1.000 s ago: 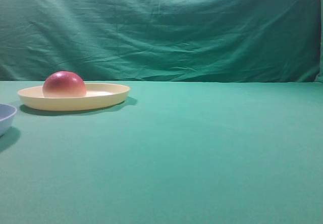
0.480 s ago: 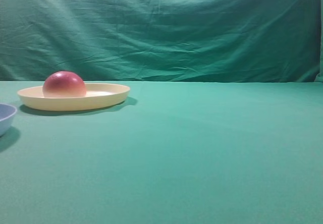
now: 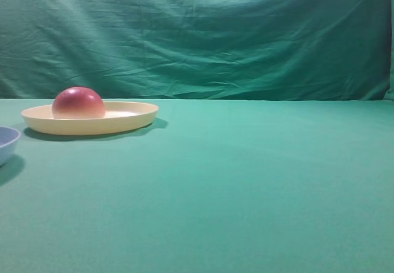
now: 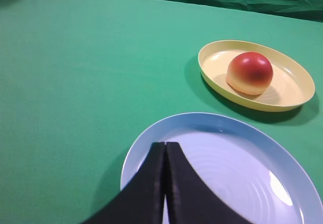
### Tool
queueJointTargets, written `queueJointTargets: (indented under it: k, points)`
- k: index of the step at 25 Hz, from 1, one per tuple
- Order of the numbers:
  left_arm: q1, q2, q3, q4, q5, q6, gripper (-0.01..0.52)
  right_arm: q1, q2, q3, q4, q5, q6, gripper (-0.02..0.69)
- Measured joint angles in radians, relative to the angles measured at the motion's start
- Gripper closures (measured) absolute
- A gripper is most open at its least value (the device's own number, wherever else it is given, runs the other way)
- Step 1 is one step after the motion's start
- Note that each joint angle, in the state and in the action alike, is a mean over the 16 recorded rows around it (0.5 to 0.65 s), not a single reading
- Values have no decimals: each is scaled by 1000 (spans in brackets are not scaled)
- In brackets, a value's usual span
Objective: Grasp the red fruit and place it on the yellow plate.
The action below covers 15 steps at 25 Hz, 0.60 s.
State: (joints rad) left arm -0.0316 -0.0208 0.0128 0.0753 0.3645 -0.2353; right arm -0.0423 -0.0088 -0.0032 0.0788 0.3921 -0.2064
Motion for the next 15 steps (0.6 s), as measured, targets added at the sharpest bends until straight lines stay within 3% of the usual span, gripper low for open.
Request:
queueJointTargets:
  k: [15]
  points:
    - [0, 0, 0, 0, 0, 0, 514, 0, 0, 26, 2, -8, -2, 665]
